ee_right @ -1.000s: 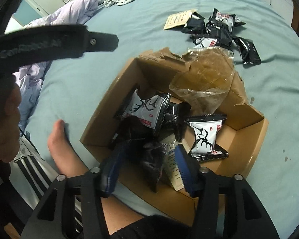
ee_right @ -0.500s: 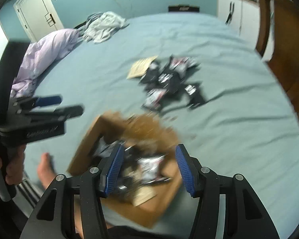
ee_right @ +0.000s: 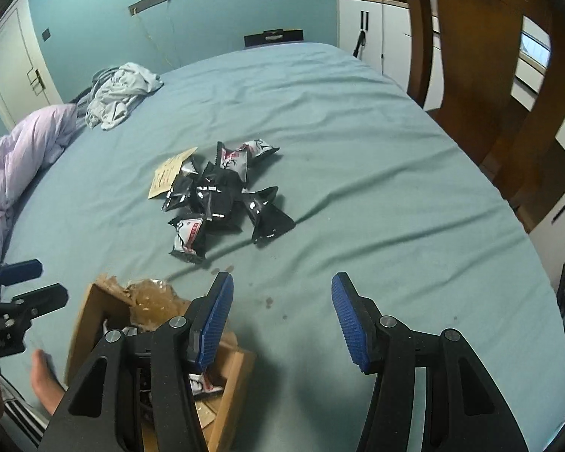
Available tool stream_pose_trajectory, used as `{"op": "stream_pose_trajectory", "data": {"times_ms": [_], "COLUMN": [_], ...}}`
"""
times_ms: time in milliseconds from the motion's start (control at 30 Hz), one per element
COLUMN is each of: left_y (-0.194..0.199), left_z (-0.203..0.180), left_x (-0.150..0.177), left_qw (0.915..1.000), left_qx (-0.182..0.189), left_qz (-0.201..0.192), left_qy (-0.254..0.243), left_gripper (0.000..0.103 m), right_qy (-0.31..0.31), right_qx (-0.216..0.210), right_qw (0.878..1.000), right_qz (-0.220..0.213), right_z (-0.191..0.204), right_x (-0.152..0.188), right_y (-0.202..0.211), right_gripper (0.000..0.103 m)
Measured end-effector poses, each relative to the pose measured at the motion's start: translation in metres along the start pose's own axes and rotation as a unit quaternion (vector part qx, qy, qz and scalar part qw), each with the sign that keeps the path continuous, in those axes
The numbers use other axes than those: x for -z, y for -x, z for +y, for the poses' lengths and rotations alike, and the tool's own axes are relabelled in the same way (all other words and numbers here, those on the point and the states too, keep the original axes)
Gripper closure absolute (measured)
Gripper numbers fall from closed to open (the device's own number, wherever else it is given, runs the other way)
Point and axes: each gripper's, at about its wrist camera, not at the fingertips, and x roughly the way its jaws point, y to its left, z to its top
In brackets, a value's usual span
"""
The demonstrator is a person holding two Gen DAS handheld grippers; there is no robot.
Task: Organize snacks
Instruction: 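Reach the right gripper into the pile and grasp a black packet, then grasp a white-and-black packet with the left gripper while the right gripper lifts its black packet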
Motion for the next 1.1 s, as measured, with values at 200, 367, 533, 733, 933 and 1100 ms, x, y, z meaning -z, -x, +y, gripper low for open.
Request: {"op": "stream_pose_trajectory", "data": {"times_ms": [200, 367, 533, 733, 933, 1100], "left_y": [-0.011, -0.019, -0.021, -0.02, -0.035, -0.045], "left_z": [-0.002, -0.002, -0.003, -0.011, -0.008, -0.002], "left_x": [-0.007, -0.008, -0.005, -0.009, -0.016, -0.03], "left_qw": [0.9989, 0.9989, 0.9982, 0.999, 0.9986, 0.9977], "left_qx": [0.037, 0.029, 0.041, 0.028, 0.032, 0.063], "left_qz": [0.023, 0.033, 0.043, 0.028, 0.033, 0.025], "left_qy": [0.016, 0.013, 0.007, -0.021, -0.025, -0.005], "left_gripper": [0.033, 0.033, 0.032, 0.029, 0.029, 0.029], "right_qy": [-0.001, -0.029, -0.012, 0.012, 0.026, 0.0], "right_qx": [0.011, -0.017, -0.023, -0.024, -0.028, -0.026], "right_qw": [0.999, 0.999, 0.998, 0.998, 0.996, 0.998], "right_qz": [0.037, 0.042, 0.051, 0.056, 0.076, 0.051], "right_z": [-0.019, -0.025, -0.016, -0.005, -0.002, -0.008], "right_x": [-0.032, -0.056, -0.066, -0.078, -0.085, -0.091], "right_y": [-0.05, -0.077, -0.107, -0.151, -0.187, -0.179], "right_gripper": [0.05, 0.05, 0.05, 0.05, 0.05, 0.072]}}
